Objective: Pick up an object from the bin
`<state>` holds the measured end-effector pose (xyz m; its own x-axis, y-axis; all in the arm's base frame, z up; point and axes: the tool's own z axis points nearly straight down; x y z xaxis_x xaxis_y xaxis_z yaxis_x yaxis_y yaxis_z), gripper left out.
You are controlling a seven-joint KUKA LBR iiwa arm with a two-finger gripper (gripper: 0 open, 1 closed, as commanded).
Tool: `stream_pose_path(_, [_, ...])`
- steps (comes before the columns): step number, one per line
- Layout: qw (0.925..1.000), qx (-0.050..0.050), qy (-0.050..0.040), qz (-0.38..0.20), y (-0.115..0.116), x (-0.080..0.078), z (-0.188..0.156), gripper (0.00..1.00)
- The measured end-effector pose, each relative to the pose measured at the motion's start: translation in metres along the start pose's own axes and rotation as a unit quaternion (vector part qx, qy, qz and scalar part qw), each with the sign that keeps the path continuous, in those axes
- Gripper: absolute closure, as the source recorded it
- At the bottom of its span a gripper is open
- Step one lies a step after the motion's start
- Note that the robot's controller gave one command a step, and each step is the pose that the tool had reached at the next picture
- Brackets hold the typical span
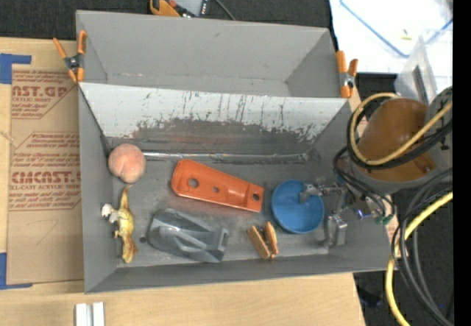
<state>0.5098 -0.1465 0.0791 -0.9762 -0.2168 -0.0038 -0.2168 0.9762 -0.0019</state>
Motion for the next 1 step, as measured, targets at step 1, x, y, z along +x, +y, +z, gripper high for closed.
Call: stream_pose_path(1, [0.9992, 0.001, -0.0032, -0.04, 0.0199, -0.0218, 0.0089, 1.0])
